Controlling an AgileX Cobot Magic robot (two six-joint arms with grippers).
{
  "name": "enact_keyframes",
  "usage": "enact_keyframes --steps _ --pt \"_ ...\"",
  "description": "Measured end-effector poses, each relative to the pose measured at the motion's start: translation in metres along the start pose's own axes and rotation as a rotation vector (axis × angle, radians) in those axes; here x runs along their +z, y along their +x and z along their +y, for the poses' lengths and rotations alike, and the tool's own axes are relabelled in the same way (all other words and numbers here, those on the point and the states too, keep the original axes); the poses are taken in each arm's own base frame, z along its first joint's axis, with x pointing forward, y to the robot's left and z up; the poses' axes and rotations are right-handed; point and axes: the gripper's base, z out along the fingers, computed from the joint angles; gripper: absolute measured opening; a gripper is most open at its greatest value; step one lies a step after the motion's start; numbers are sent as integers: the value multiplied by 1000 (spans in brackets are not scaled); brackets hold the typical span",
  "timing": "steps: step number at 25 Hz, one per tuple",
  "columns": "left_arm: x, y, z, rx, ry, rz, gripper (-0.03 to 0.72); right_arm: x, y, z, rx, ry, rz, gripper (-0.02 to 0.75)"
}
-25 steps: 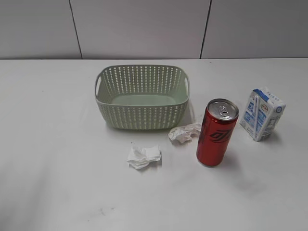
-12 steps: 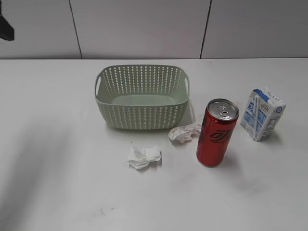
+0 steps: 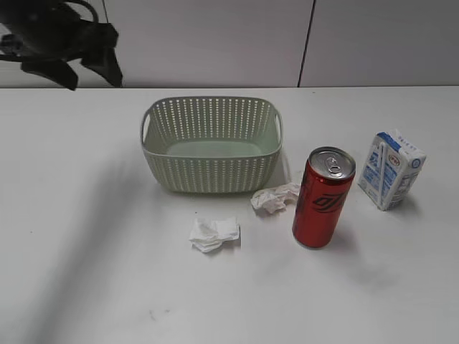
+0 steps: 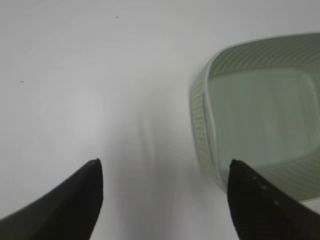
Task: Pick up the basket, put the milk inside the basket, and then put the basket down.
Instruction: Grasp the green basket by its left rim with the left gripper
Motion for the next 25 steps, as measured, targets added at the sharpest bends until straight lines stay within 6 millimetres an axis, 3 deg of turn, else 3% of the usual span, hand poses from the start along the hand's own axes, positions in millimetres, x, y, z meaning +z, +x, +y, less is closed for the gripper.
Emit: enact_keyframes --steps 8,15,25 --pt "61 -20 -30 18 26 112 588 0 0 0 1 0 0 498" --pt "113 -21 -33 16 -55 218 588 0 0 0 2 0 0 498" --pt "151 -14 -28 -74 -80 293 575 0 0 0 1 0 0 498"
